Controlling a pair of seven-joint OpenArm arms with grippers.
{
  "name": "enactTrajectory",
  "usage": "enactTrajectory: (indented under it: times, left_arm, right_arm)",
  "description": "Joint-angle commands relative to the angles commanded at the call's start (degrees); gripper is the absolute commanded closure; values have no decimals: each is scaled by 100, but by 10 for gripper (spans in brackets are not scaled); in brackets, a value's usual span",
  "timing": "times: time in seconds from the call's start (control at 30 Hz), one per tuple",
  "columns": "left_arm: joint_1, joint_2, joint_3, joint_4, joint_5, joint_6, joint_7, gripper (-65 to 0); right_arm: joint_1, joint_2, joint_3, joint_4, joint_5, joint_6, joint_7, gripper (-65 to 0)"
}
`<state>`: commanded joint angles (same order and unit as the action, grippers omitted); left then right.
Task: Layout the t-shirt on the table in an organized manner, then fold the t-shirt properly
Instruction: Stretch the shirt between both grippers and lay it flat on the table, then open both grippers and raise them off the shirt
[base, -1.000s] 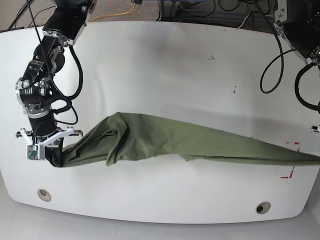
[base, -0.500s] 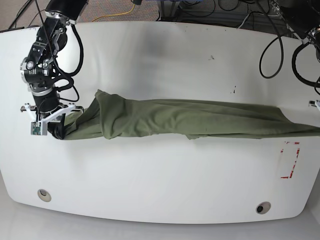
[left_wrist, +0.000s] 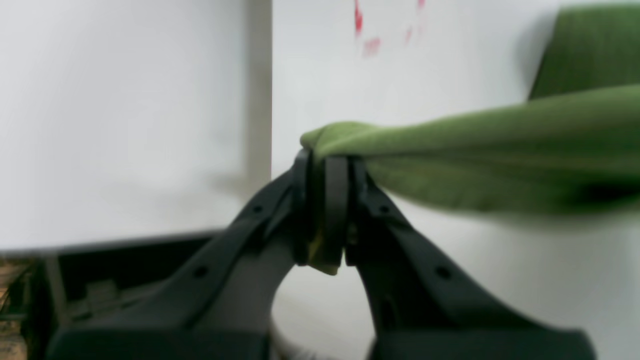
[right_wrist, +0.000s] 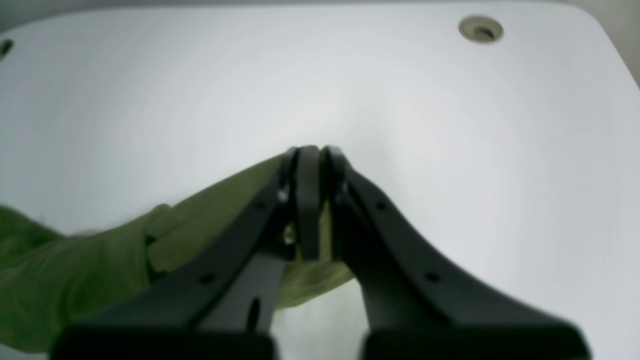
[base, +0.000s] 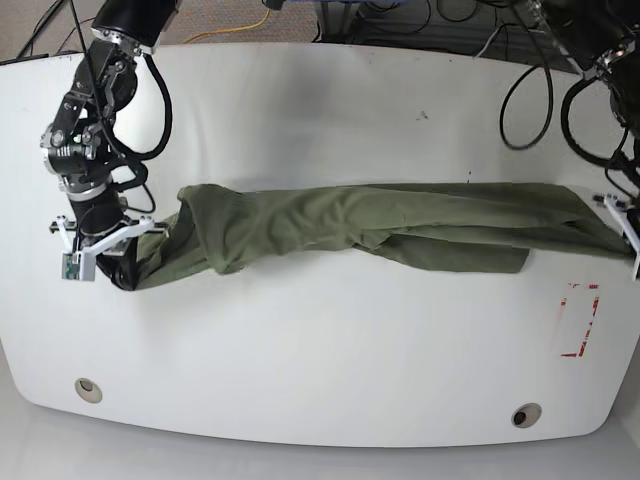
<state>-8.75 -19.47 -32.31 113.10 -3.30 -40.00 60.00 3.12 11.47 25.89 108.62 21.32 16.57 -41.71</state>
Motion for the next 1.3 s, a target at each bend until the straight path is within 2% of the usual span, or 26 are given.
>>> enactTrajectory:
  times: [0.23,0.33,0.43,0.5,0.6,0.67,0.7,0.83,0.93,0.97,1.03,1.2,1.3]
  left_arm:
    - [-1029,26,615,-536,0,0,-18,-3]
    - [-1547,35,659,-1011,0,0,-26,-4]
    - [-1925,26,659,-1407,0,0,-35,-4]
    - [-2066,9,659,-1582,0,0,-149,-4]
    - [-2180,-18,703,-1837,9,0,-563,-6]
    - [-2207,-158,791,-2022,9,0,-677,-28]
    - [-2251,-220,862,-2127,9,0,-677,-58]
    - [-2391,-325,985,-2488,0,0,-677,-319]
    - [-2400,-466,993,-2497,-9,0,-677,-508]
    - [-2400,-554,1002,-2497,-44,0,-677,-531]
    - [-2418,-695,1002,-2497,-53,0,-677,-531]
    - [-2382,-949,967,-2321,-53,0,-668,-531]
    - [-2040,-993,932,-2163,-53,0,-659,-531]
  right_arm:
    - [844,105,-9,-1248,0,26,26,0]
    - [1240,141,-9,-1741,0,26,53,0]
    - [1618,167,-18,-2233,0,26,281,0]
    - [1820,193,-18,-2549,0,26,422,0]
    - [2224,299,-35,-3147,0,26,554,-2]
    - [2505,325,-35,-3552,0,26,563,-17]
    - [2637,334,-44,-3719,0,26,554,-48]
    - [2884,448,-211,-3991,-123,-18,563,-350]
    - [2936,484,-404,-3912,-193,18,563,-579]
    - [2945,484,-440,-3824,-185,26,536,-636]
    - [2910,484,-457,-3525,-211,26,510,-650]
    - [2374,484,-404,-2813,-193,26,158,-615]
    - [2066,484,-413,-2646,-193,26,44,-614]
